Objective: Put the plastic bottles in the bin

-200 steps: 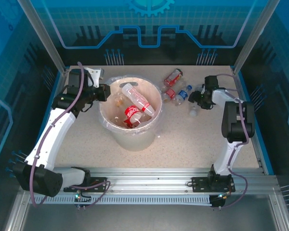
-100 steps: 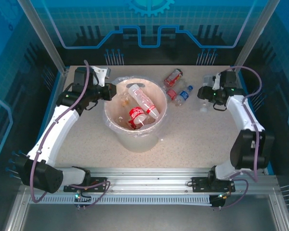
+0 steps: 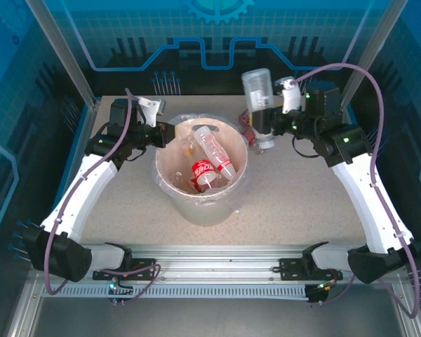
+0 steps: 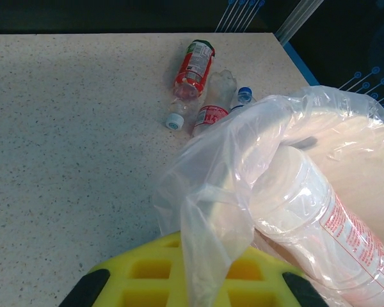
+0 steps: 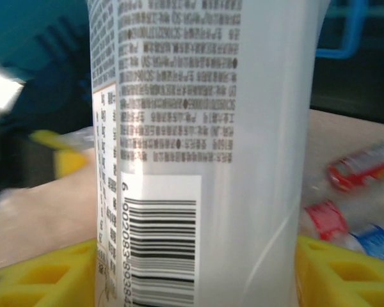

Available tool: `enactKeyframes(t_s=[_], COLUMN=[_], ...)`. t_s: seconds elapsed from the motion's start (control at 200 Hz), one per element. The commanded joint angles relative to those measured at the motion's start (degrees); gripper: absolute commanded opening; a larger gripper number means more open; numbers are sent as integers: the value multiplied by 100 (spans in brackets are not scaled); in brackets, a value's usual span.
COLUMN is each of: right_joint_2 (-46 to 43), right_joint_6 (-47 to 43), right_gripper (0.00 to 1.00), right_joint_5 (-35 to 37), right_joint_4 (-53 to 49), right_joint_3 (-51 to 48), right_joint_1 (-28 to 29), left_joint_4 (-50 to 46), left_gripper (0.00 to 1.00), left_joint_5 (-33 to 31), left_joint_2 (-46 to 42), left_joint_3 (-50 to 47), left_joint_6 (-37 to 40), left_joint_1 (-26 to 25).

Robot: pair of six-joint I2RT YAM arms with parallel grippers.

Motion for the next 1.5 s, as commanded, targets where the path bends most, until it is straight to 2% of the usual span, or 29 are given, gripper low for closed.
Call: enactKeyframes(t_s=[0.0, 0.175, 0.26, 0.375, 0.72, 0.911, 1.221, 1.356, 1.496], right_joint_2=[326, 1029, 1314, 1440, 1506, 1539, 1687, 1939, 2241], right_joint_6=[-201, -318, -370, -298, -25, -91, -521, -635, -698], right_gripper=[65, 65, 64, 64, 66, 73, 84, 83, 75], right_joint_5=[-50, -27, 149, 168, -66, -105, 431, 750, 908], right_joint_4=[-130, -267, -496, -533, -1257, -1734, -2127, -2329, -2381], right_joint_3=[364, 785, 956, 719, 507, 635, 1452, 1957, 2304], right_joint_1=[680, 1495, 1734, 1941, 2105, 2105, 1959, 1888, 1999], left_joint_4=[-315, -300, -317, -340, -343, -336, -326, -326, -326], left_gripper=[0, 0, 0, 0, 0, 0, 0, 0, 0], left_joint_5=[506, 445, 373, 213, -82, -123, -74, -79, -87], left_joint_2=[25, -3, -3, -54, -174, -224, -236, -236, -214], left_joint_3=[-240, -262, -265, -281, -292, -287, -280, -285, -283], left_joint_6=[-306, -321, -317, -267, -226, -212, -221, -213, -213], left_joint_1=[-94, -91, -95, -91, -78, -24, -15, -15, -7])
